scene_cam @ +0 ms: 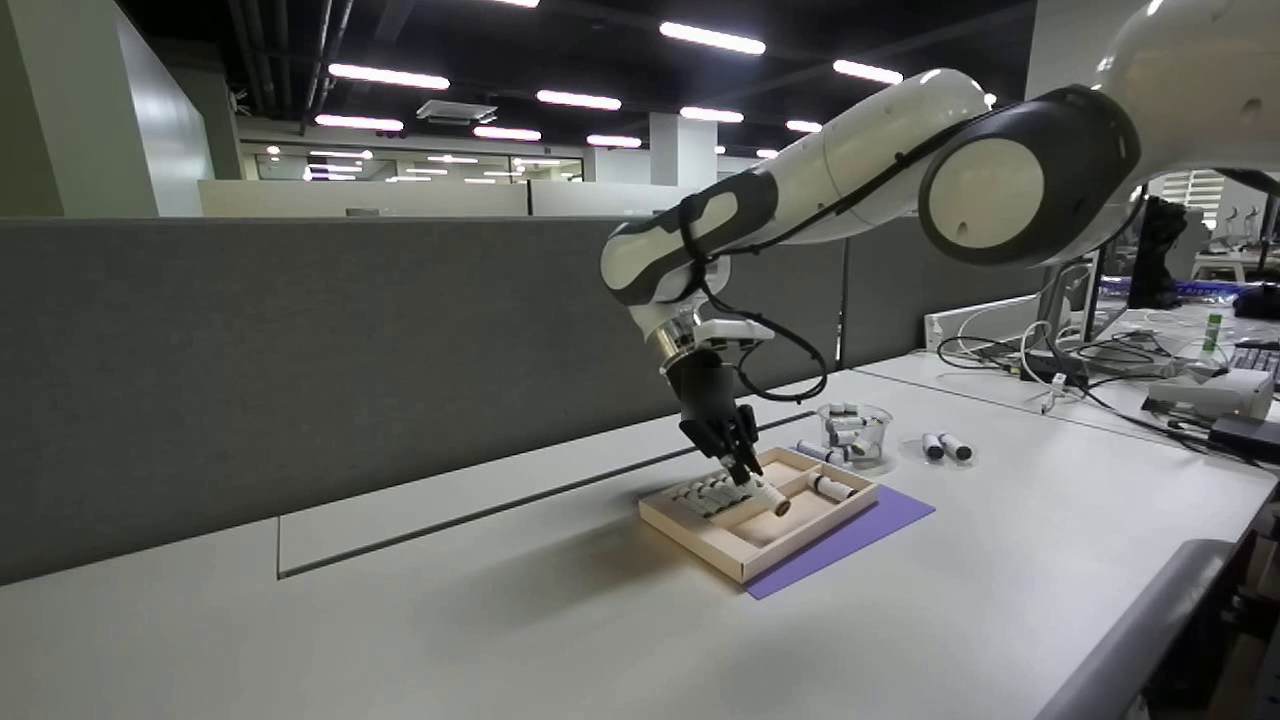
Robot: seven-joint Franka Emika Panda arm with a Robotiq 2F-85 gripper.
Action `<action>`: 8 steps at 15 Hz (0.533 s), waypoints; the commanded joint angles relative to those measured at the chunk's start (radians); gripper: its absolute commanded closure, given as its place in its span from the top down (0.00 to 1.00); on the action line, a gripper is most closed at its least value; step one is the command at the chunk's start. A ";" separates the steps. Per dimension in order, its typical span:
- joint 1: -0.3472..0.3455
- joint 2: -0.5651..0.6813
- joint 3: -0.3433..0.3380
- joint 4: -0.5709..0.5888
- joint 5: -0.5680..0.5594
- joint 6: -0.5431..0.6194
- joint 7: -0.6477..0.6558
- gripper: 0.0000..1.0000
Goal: Move a bottle from the container to the tray
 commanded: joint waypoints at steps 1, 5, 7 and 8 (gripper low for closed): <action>0.014 0.004 -0.012 -0.007 -0.028 -0.007 -0.025 0.05; 0.020 0.011 -0.012 -0.017 -0.046 -0.012 -0.037 0.05; 0.022 0.013 -0.012 -0.020 -0.055 -0.013 -0.043 0.05; 0.022 0.014 -0.011 -0.021 -0.058 -0.014 -0.045 0.05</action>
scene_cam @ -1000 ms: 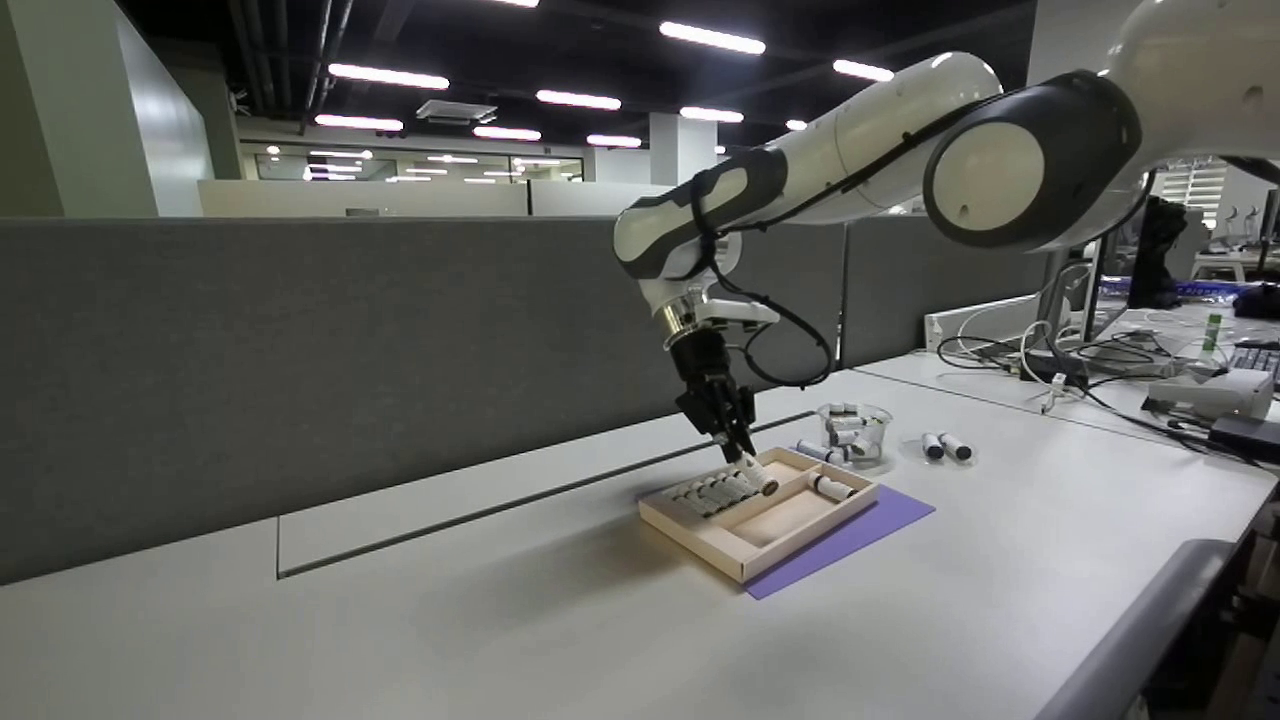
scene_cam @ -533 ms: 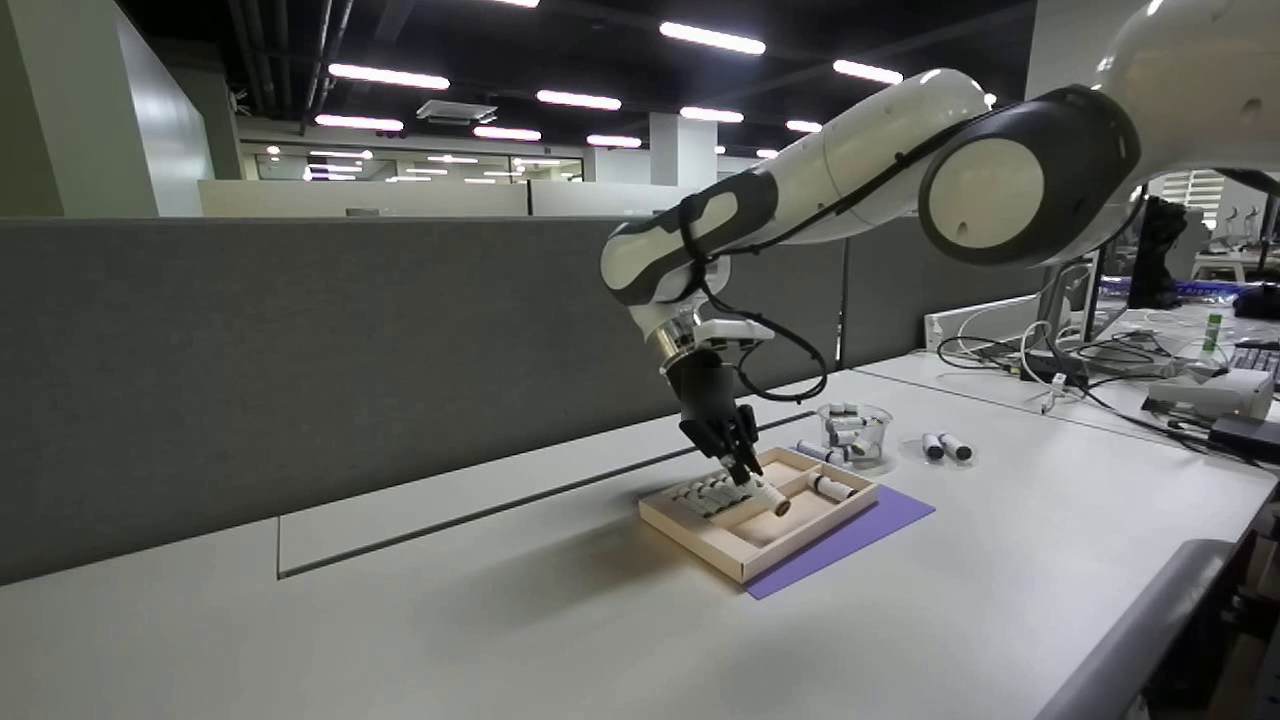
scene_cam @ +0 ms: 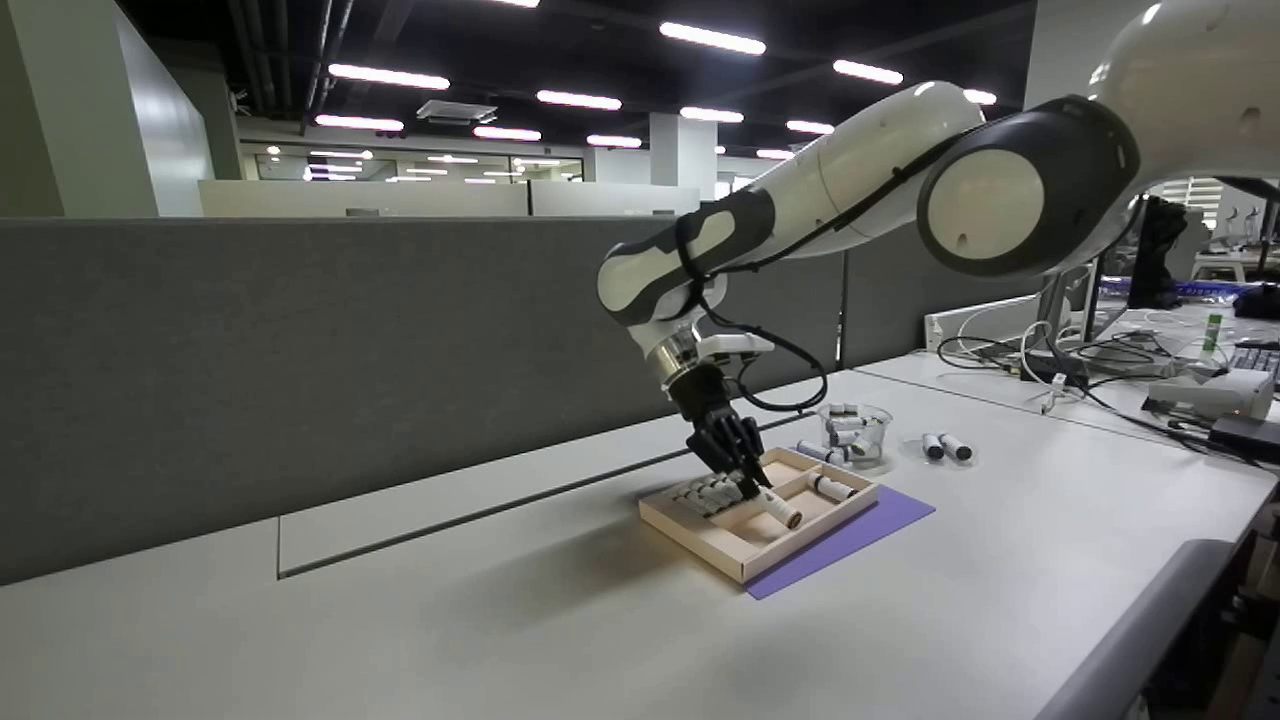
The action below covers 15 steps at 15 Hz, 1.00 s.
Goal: Move a bottle from the container to the tray
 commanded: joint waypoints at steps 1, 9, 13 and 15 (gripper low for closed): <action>0.008 -0.007 -0.010 -0.011 -0.019 -0.014 -0.011 0.05; 0.006 -0.011 -0.009 -0.012 -0.015 -0.026 -0.007 0.49; 0.001 -0.014 -0.006 -0.003 -0.008 -0.031 -0.001 0.79; -0.004 -0.017 -0.005 0.002 -0.005 -0.030 0.001 0.94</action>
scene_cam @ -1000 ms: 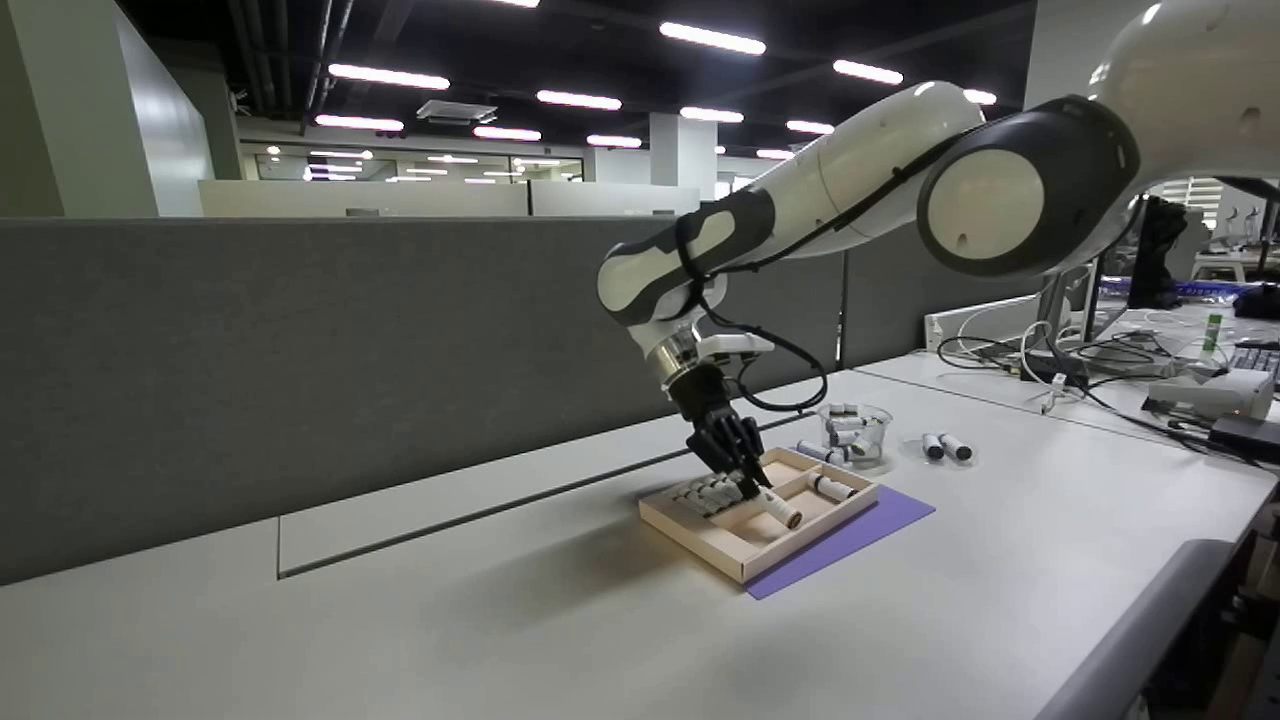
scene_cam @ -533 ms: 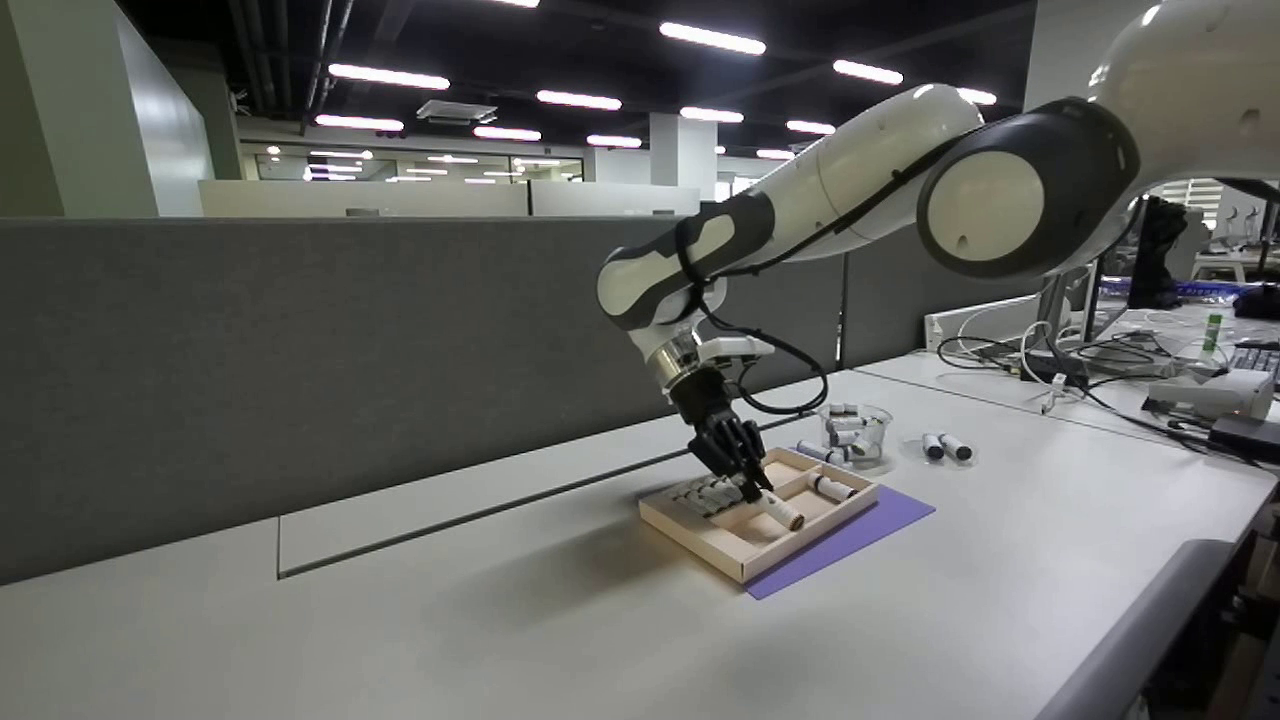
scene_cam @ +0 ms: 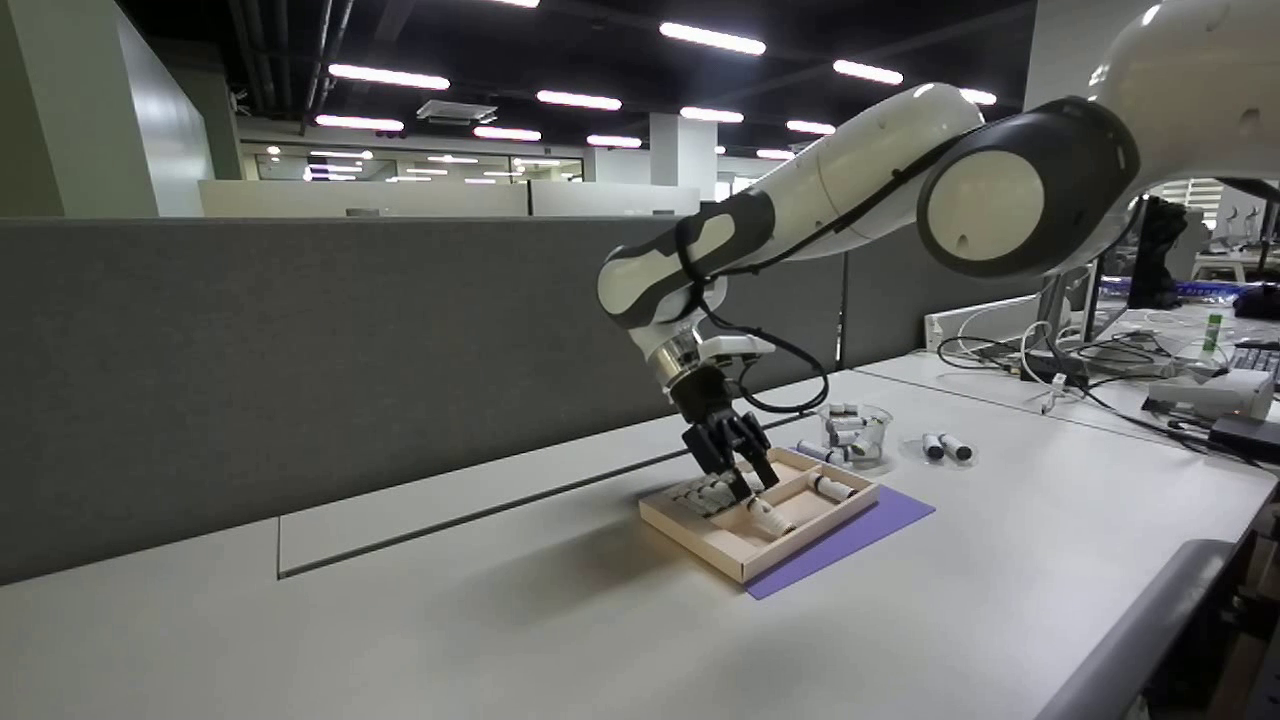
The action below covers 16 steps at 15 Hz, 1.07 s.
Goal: Move a bottle from the container to the tray
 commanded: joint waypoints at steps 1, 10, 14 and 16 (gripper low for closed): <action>-0.006 -0.020 -0.004 0.009 0.000 -0.022 0.009 0.98; -0.042 -0.048 0.009 0.036 0.024 0.098 0.003 0.32; -0.039 -0.047 0.004 0.027 0.012 0.165 -0.010 0.02; -0.034 -0.048 0.003 0.019 0.009 0.185 -0.014 0.00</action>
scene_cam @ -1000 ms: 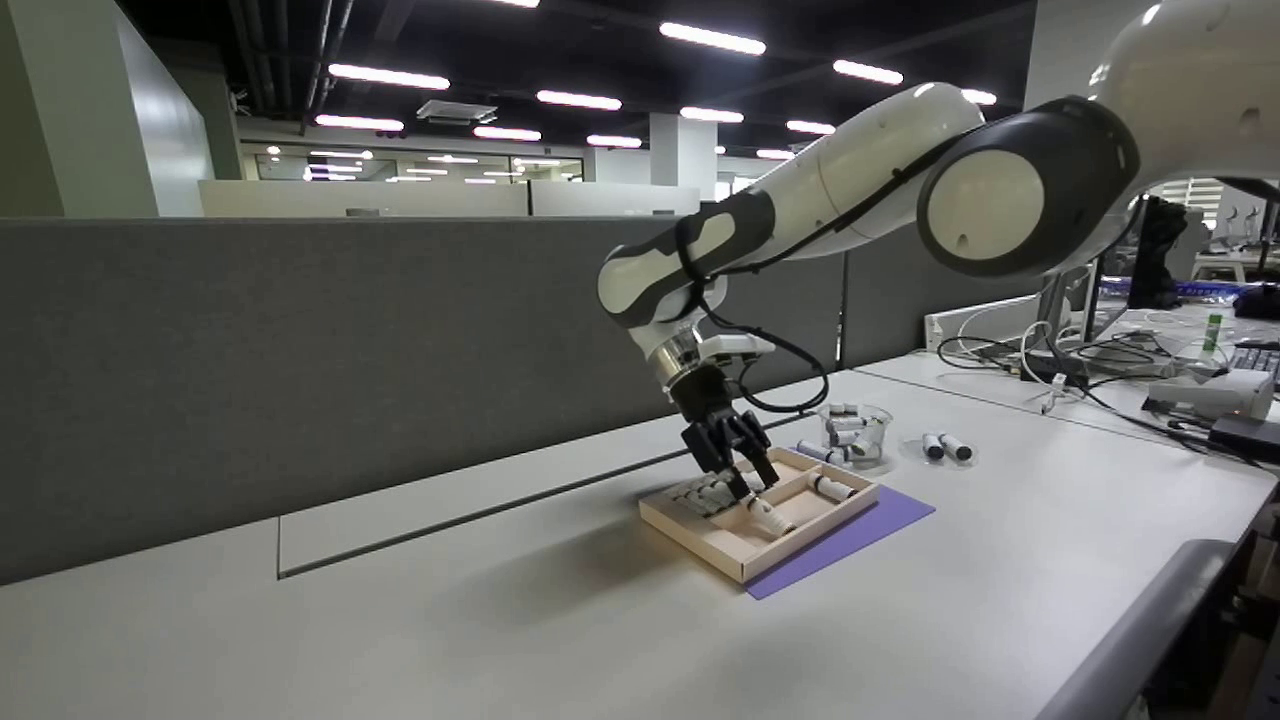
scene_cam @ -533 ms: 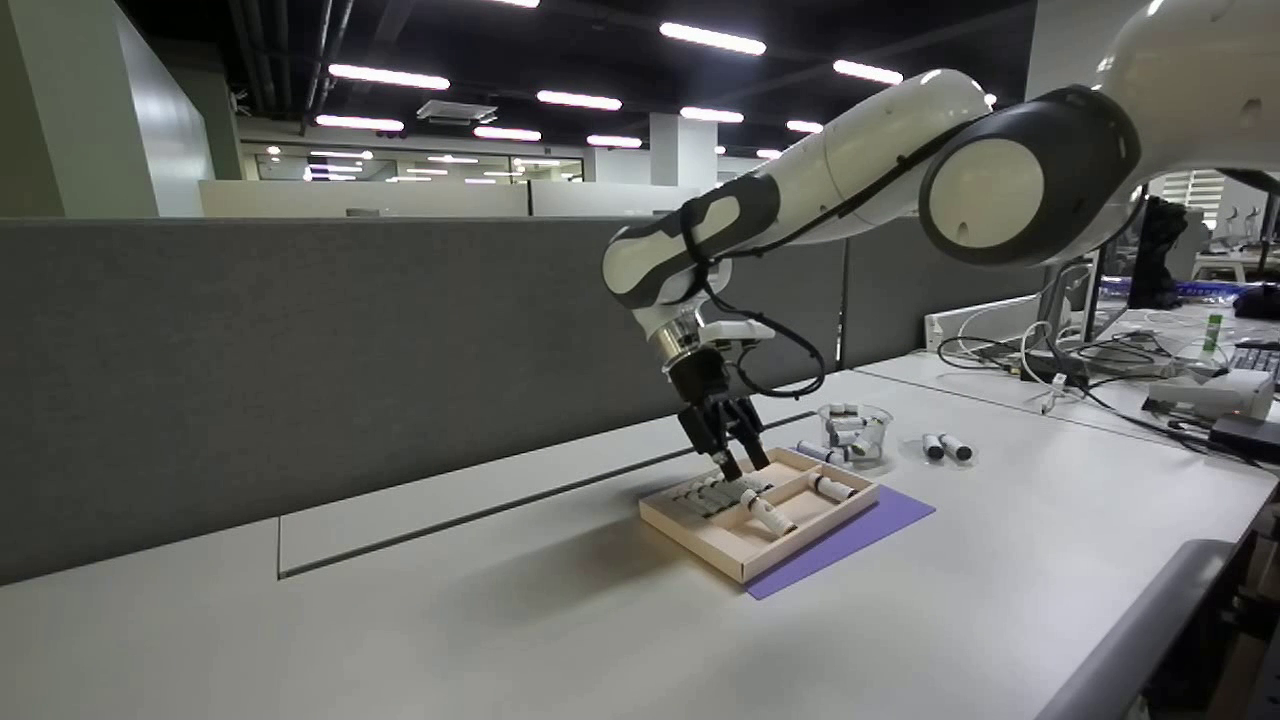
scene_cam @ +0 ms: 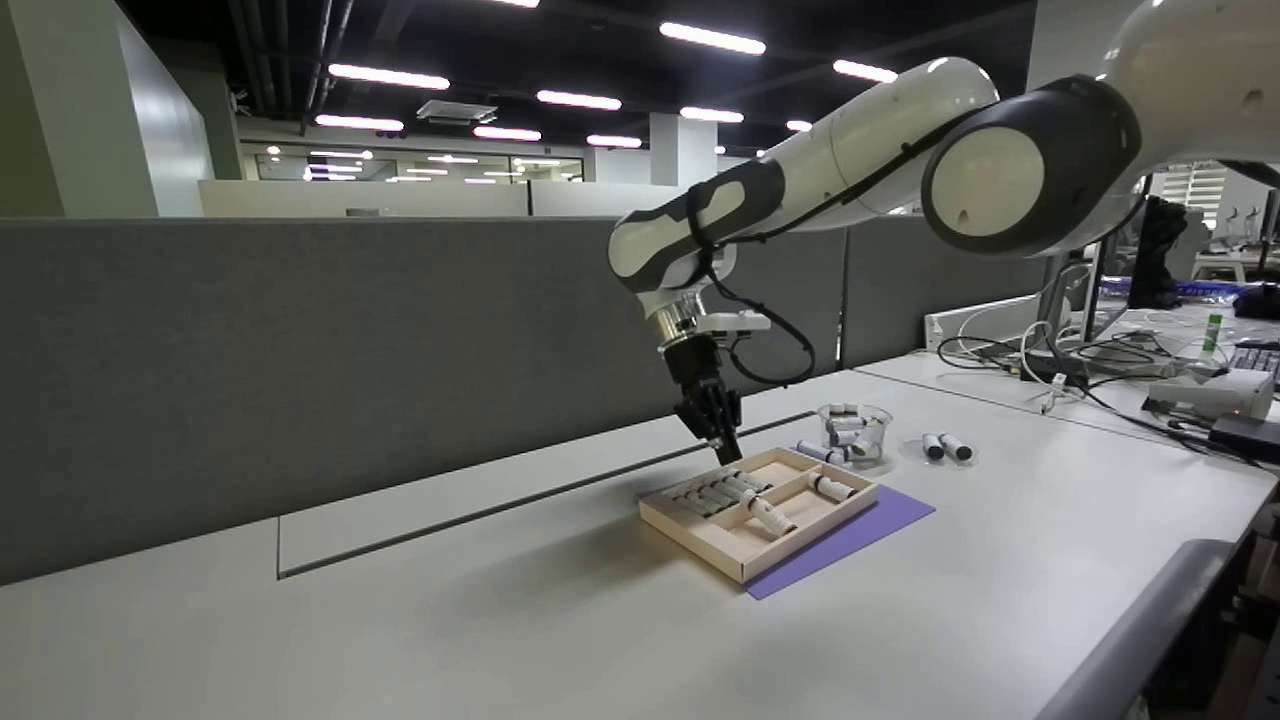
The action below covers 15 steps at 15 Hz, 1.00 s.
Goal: Move a bottle from the container to the tray
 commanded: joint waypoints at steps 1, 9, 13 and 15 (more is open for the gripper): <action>0.002 -0.004 0.003 -0.006 0.004 0.017 -0.001 0.00; 0.005 -0.014 0.015 -0.033 0.020 -0.114 0.013 0.00; 0.006 -0.008 0.014 -0.036 0.020 -0.137 0.014 0.00; 0.006 -0.007 0.014 -0.038 0.021 -0.141 0.014 0.00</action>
